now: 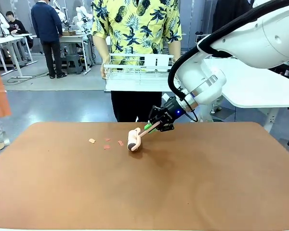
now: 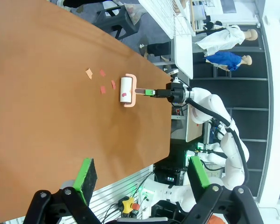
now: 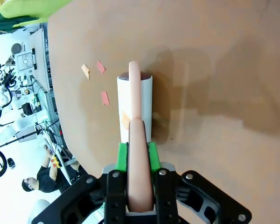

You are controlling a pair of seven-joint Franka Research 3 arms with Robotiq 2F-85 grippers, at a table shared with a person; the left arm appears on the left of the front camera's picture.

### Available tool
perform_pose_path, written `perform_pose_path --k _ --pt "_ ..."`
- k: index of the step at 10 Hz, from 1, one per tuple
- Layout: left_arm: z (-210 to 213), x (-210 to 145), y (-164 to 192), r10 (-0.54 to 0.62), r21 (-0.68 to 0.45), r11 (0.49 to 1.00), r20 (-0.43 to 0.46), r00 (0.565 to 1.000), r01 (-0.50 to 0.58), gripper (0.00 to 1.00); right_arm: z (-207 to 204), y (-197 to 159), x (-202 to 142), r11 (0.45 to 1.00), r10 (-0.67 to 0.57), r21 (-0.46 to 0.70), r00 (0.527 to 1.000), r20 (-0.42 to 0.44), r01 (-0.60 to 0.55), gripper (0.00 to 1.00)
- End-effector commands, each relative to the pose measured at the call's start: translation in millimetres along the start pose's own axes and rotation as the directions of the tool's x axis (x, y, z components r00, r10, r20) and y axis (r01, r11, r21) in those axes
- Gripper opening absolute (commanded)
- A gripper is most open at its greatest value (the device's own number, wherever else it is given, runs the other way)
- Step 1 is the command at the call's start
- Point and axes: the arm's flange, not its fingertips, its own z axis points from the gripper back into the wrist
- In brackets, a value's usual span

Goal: Clean the table.
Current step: Clean the table with the Lint Roller when the human lifts the Dish drying rack.

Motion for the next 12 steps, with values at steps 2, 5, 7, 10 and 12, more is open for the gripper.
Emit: perform_pose_path --k 2,5,7,10,12 --pt "2 -1 0 -0.002 -0.011 1.000 0.004 1.000 0.002 1.00 -27 -16 -1 0.997 -0.079 -0.003 0.997 -0.026 0.079 0.21" --pt "2 -1 0 -0.002 -0.011 1.000 0.004 1.000 0.002 1.00 -41 -11 -4 0.996 -0.082 -0.031 0.996 -0.025 0.081 0.21" --pt "2 -1 0 -0.002 -0.011 1.000 0.004 1.000 0.002 1.00 -67 0 -7 0.995 -0.087 -0.043 0.995 -0.043 0.085 0.21" --pt "2 -1 0 -0.002 -0.011 1.000 0.004 1.000 0.002 1.00 -98 5 0 0.995 -0.101 -0.014 0.991 -0.083 0.100 0.21" --pt "2 -1 0 -0.002 -0.011 1.000 0.004 1.000 0.002 1.00 -113 -3 3 0.992 -0.125 0.011 0.986 -0.112 0.127 0.21"
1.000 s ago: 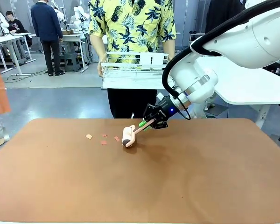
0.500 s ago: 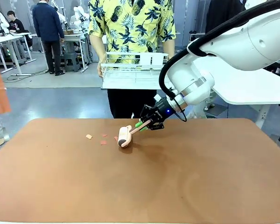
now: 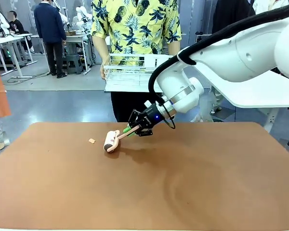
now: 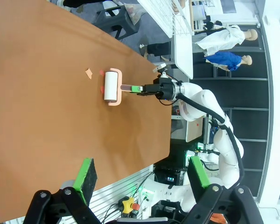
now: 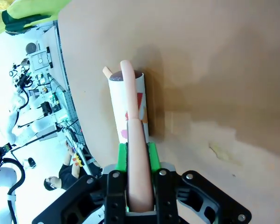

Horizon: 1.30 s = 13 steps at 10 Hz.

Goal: Clean the table.
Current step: Clean the table with the Lint Roller when the human lifts the Dish drying rack.

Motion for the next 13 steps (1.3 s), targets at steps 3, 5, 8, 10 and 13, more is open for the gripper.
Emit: perform_pose_path --k 3,5,8,10,13 --pt "2 -1 0 -0.002 -0.011 1.000 0.003 1.000 0.002 1.00 -52 -44 2 0.999 -0.052 -0.016 0.994 -0.098 0.051 0.21" --pt "2 -1 0 -0.002 -0.011 1.000 0.003 1.000 0.002 1.00 -90 -15 -1 1.000 -0.018 -0.008 0.989 -0.148 0.017 0.21" --pt "2 -1 0 -0.002 -0.011 1.000 0.003 1.000 0.002 1.00 -112 -3 -5 1.000 -0.019 -0.023 0.985 -0.171 0.015 0.21" --pt "2 -1 0 -0.002 -0.011 1.000 0.003 1.000 0.002 1.00 -127 8 -7 0.999 -0.017 -0.032 0.985 -0.170 0.012 0.21" --pt "2 -1 0 -0.002 -0.011 1.000 0.003 1.000 0.002 1.00 -132 19 -10 0.999 0.006 -0.034 0.983 -0.183 -0.012 0.21"
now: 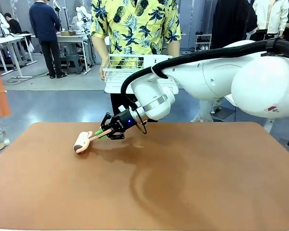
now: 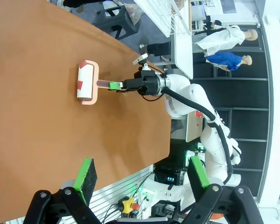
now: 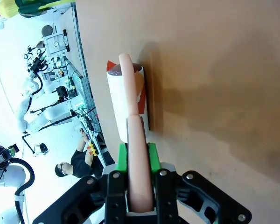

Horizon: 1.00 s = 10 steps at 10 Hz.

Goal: Clean the table.
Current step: Clean the table with the Lint Roller when the human lifts the Dish drying rack.

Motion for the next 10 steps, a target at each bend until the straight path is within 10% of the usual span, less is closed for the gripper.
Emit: perform_pose_path --k 1,6,10 --pt "2 -1 0 -0.002 -0.011 1.000 0.003 1.000 0.002 1.00 -20 -28 -15 0.992 -0.025 -0.123 0.996 -0.083 0.015 0.21" --pt "2 -1 0 -0.002 -0.011 1.000 0.003 1.000 0.002 1.00 57 61 -18 0.982 0.070 -0.169 0.994 -0.086 -0.084 0.21" --pt "2 -1 0 -0.002 -0.011 1.000 0.003 1.000 0.002 1.00 121 106 -42 0.890 0.067 -0.446 0.995 -0.074 -0.093 0.21"
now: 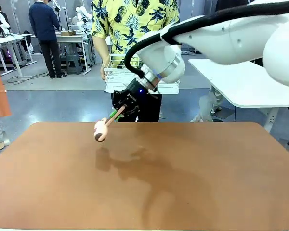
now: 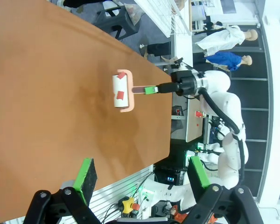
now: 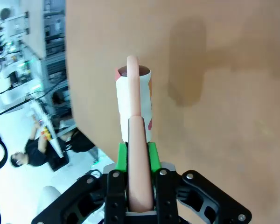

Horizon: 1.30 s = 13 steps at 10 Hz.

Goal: Clean the table.
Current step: Clean the table with the Lint Roller when the human lifts the Dish drying rack.

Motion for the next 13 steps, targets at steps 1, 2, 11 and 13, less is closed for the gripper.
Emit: perform_pose_path --k 1,2,11,13 --pt "2 -1 0 -0.002 -0.012 1.000 0.003 1.000 0.002 1.00 41 10 -29 0.981 -0.026 -0.193 1.000 0.016 0.029 0.21" --pt "2 -1 0 -0.002 -0.012 1.000 0.003 1.000 0.002 1.00 59 12 -39 0.972 -0.009 -0.235 1.000 0.017 0.012 0.21" --pt "2 -1 0 -0.002 -0.012 1.000 0.003 1.000 0.002 1.00 225 -50 -135 0.742 0.066 -0.663 0.974 0.217 0.097 0.21" --pt "2 -1 0 -0.002 -0.012 1.000 0.003 1.000 0.002 1.00 256 -83 -155 0.706 0.038 -0.693 0.970 0.241 0.145 0.21"
